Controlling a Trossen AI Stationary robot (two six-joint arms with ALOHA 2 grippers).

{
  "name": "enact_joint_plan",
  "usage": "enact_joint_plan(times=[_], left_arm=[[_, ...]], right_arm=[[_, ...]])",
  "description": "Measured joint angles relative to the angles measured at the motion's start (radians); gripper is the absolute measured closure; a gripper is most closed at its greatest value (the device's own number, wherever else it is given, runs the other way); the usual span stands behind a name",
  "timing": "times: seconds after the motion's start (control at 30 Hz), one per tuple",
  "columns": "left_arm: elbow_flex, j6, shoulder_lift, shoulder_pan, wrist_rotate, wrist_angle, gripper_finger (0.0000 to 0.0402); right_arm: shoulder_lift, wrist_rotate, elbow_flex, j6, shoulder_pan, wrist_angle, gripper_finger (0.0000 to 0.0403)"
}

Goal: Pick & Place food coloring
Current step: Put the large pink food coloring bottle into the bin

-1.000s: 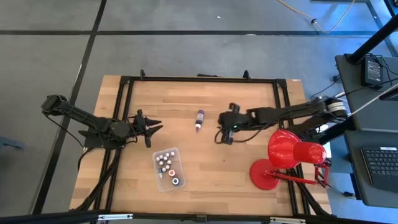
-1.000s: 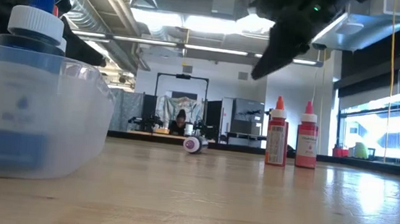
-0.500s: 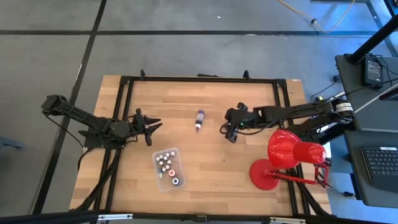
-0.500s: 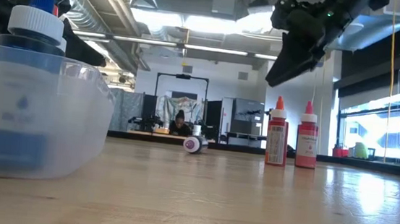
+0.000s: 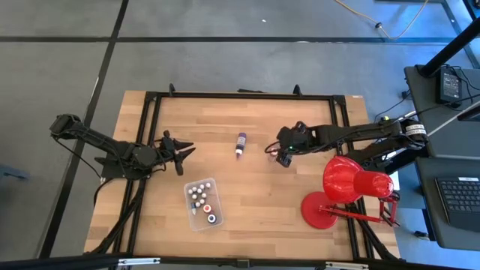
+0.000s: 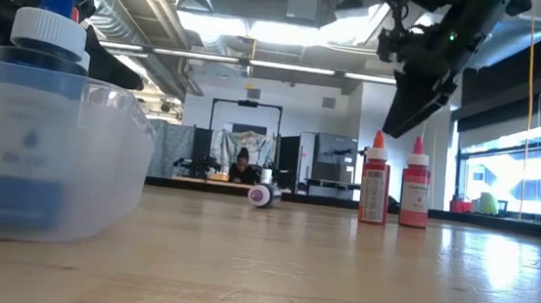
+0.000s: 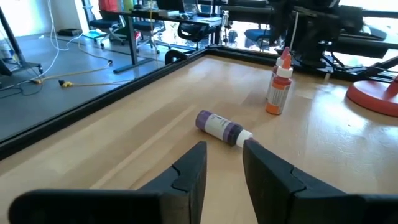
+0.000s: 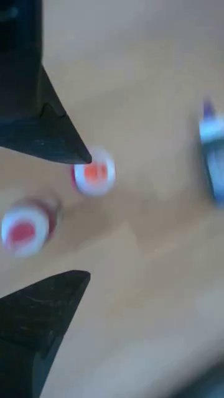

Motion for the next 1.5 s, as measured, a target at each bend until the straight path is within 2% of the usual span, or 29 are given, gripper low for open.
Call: enact_joint_plan(times=[0.07,0.13,0.3,0.73,0.9,1.2,1.5], left_arm=[[0.000,0.000,0.000,0.000,0.001,0.000,0.0303],[0.000,0.000,0.000,0.000,0.001,0.000,0.0303],[0.000,0.000,0.000,0.000,0.001,0.000,0.0300],[0.000,0.000,0.000,0.000,0.002,0.000,0.0300],[0.000,0.000,0.000,0.000,0.003,0.000,0.0301],[0.000,0.000,0.000,0.000,0.003,0.000,0.0302],[0.000,0.000,0.000,0.000,0.003,0.000,0.0302]], right_arm=[[0.000,0.075,0.000,0.039,-0.002,-0.035,0.0112],[0.000,0.103,0.000,0.084,-0.004,-0.067,0.0116],[0.008,0.059,0.000,0.171,-0.012,-0.150,0.0122],[0.103,0.003,0.000,0.177,-0.013,-0.136,0.0128],[0.109,-0.012,0.000,0.193,-0.013,-0.153,0.0164],[0.108,-0.012,0.003,0.176,-0.011,-0.163,0.0281],[0.109,-0.014,0.077,0.253,0.068,-0.242,0.0281]])
